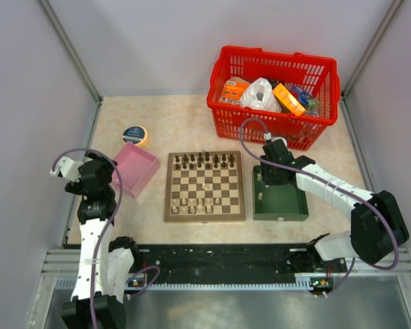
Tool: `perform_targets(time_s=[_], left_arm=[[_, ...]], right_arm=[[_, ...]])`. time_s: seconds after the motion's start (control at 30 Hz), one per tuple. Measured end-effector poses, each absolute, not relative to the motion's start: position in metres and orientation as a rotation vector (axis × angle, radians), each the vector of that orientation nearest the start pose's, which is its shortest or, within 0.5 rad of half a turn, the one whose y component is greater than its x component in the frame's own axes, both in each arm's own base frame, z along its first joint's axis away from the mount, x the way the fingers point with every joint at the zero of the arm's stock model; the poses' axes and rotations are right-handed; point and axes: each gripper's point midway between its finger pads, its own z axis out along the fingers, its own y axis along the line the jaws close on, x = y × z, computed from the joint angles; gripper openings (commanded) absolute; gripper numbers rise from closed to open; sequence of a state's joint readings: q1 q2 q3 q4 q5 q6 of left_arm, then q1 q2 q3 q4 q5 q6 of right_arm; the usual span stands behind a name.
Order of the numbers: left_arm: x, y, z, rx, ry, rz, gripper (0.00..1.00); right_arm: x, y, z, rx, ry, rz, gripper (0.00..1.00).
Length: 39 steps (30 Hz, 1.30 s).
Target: Set up the chess pieces on the board
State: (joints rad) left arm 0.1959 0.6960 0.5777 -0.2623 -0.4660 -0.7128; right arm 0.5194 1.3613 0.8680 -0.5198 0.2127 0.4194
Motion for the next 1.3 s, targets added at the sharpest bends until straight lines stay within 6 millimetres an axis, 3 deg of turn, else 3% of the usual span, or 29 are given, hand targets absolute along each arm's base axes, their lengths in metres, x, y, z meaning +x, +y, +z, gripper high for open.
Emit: perform_targets(time_s=[0.3, 0.67, 1.3], left_arm=[[0.266, 0.108, 0.194, -1.1, 1.563, 0.104, 0.99], [0.266, 0.108, 0.194, -1.102, 1.561, 0.101, 0.99], [0.266, 0.108, 0.194, -1.102, 1.561, 0.101, 0.99]], right_arm=[[0.26, 0.147, 0.066, -0.095, 2.606, 0.184, 0.44], [0.246, 0.166, 0.065, -0.154, 2.62, 0.231, 0.41], [0.237, 0.16, 0.056, -0.128, 2.657, 0.203, 0.38]])
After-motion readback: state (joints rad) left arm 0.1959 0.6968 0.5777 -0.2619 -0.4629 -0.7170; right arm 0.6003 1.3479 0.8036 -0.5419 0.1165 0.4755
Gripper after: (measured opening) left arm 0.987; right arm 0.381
